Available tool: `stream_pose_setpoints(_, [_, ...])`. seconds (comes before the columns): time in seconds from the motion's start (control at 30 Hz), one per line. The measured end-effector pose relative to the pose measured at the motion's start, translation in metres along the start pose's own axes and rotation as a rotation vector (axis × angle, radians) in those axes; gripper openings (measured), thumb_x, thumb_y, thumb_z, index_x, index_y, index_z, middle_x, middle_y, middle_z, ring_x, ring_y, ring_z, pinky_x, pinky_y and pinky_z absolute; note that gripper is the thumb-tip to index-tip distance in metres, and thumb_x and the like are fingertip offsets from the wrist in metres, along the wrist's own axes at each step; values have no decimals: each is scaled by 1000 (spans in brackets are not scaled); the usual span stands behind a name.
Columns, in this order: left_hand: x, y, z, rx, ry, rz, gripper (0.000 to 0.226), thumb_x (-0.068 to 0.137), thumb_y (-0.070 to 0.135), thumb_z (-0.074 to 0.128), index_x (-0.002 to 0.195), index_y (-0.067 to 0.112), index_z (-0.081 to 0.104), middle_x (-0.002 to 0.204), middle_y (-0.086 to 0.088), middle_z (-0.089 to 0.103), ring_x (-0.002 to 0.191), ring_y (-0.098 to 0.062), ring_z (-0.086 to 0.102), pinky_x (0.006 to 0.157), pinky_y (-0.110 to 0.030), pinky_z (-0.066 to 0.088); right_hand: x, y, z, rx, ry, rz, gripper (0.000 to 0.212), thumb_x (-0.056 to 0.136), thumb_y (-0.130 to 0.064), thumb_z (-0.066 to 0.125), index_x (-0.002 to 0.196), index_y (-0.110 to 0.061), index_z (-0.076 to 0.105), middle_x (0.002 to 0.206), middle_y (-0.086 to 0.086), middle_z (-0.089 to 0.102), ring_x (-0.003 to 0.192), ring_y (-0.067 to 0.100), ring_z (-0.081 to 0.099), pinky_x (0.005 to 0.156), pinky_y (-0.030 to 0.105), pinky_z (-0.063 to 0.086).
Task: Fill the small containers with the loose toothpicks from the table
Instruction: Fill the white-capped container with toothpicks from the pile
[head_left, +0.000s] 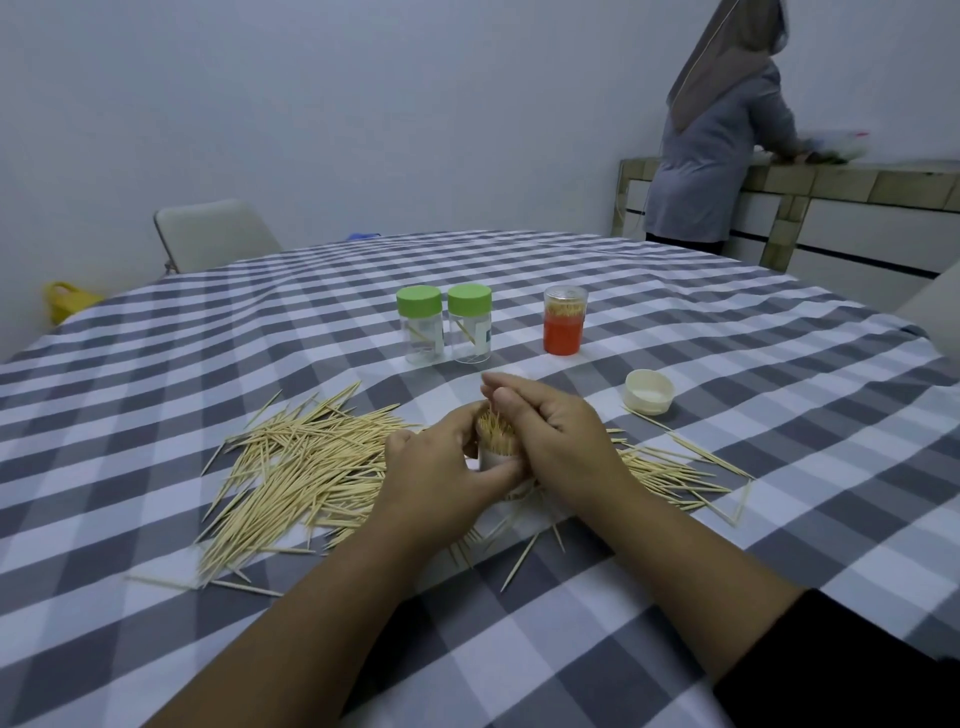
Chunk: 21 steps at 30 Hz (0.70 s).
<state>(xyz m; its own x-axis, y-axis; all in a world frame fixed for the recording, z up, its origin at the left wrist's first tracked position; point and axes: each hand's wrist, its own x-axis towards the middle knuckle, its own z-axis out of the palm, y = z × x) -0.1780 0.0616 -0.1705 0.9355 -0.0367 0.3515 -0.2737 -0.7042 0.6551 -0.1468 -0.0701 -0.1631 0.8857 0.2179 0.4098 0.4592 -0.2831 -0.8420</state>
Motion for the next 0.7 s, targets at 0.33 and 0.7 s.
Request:
stream_pose_setpoints(0.33, [1, -3, -1, -68, 30, -40, 47, 61, 64, 40, 96, 39, 58, 78, 16, 67, 85, -1, 61, 97, -43, 41, 1, -1, -8, -670, -192, -191, 52, 95, -53, 20, 141, -36, 39, 148, -18, 37, 141, 5, 17, 99, 27, 10])
stream_pose_setpoints(0.7, [4, -10, 0, -107, -2, -95, 75, 55, 70, 66, 123, 40, 55, 90, 26, 63, 107, -6, 59, 106, -43, 36, 5, -8, -65, -610, -308, 363, 38, 101, -21, 36, 137, -16, 48, 143, 3, 46, 126, 20, 44, 99, 29, 34])
